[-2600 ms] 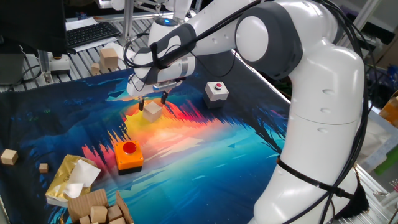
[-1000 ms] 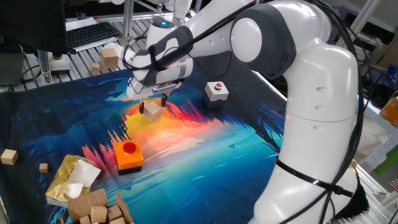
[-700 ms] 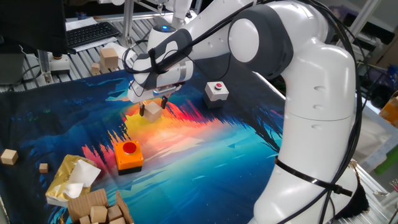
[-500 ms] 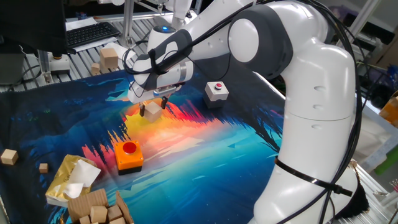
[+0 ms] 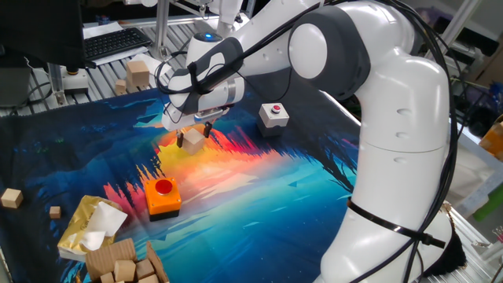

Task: Pick up one small block

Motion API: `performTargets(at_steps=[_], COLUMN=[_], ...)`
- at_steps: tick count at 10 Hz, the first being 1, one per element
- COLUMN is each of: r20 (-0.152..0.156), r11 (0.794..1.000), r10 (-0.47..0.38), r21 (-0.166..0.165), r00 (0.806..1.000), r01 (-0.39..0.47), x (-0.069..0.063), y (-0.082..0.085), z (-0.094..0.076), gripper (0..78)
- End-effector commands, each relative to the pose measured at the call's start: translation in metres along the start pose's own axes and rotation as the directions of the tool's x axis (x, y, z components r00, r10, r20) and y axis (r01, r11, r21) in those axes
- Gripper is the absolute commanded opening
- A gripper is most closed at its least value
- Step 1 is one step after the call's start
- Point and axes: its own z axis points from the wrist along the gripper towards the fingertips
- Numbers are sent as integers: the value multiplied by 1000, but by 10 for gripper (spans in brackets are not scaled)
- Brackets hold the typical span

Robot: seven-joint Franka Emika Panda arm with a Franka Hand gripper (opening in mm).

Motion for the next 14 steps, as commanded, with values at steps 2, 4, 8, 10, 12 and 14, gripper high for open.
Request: performTargets(at_steps=[2,4,8,10,12,14], r20=[3,3,3,3,3,2], r11=[1000,1000,1000,1000,1000,995], r10=[5,5,5,5,5,101], r21=[0,0,0,0,0,7], r00=[1000,1000,1000,1000,1000,995], r01=[-5,-5,-5,-5,-5,-101], x=[-1,-1,-1,-1,-1,1], y=[0,0,0,0,0,2], z=[-1,-1,-1,-1,-1,-66], gripper=[13,13,13,13,13,13])
